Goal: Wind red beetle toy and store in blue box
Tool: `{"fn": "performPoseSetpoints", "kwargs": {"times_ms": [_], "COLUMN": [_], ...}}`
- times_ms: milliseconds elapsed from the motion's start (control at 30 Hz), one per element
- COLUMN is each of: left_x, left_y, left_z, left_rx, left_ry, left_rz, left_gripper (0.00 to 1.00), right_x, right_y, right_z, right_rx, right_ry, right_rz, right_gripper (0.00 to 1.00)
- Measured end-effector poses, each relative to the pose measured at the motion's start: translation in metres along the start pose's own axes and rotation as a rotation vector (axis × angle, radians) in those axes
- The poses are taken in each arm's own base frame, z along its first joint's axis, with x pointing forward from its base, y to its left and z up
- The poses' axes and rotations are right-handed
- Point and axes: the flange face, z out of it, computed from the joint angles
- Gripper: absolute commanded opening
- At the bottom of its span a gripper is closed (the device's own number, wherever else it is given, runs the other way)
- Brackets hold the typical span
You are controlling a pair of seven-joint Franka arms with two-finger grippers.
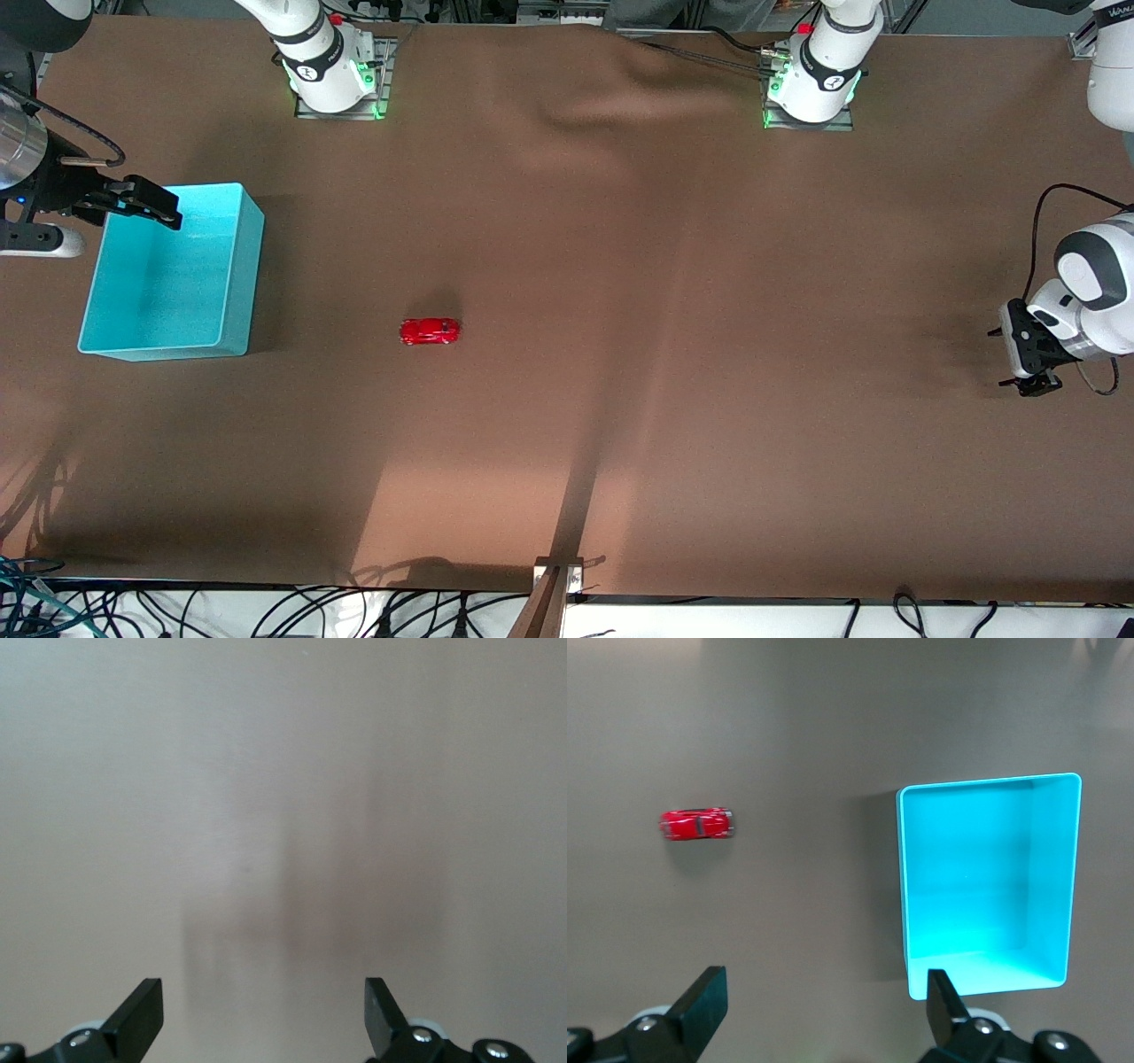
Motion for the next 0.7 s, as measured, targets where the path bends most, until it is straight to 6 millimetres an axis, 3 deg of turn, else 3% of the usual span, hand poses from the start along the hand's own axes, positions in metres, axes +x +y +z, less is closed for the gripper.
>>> {"fn": "performPoseSetpoints", "kwargs": {"times_ms": [333, 533, 700], "left_x": [0.001, 0.016, 0.039], "left_y": [-0.031, -0.041, -0.046], "left_z": [-0.073, -0.102, -0.121], "left_rx": [-0.018, -0.054, -0.110], "left_ry": [0.030, 0.060, 0.091], "left_rz": [-0.114, -0.241, -0.356], "left_gripper": [1.00, 1.00, 1.00], "right_x": [0.004, 0.011, 0.022], "right_y": [-0.001, -0.002, -0.006], "right_z": [0.002, 0.011, 0.027], "right_rx": [0.001, 0.000, -0.002], "right_ry": [0.011, 0.010, -0.003], "right_rz": [-0.005, -0.053, -0.193], "right_gripper": [1.00, 1.00, 1.00]}}
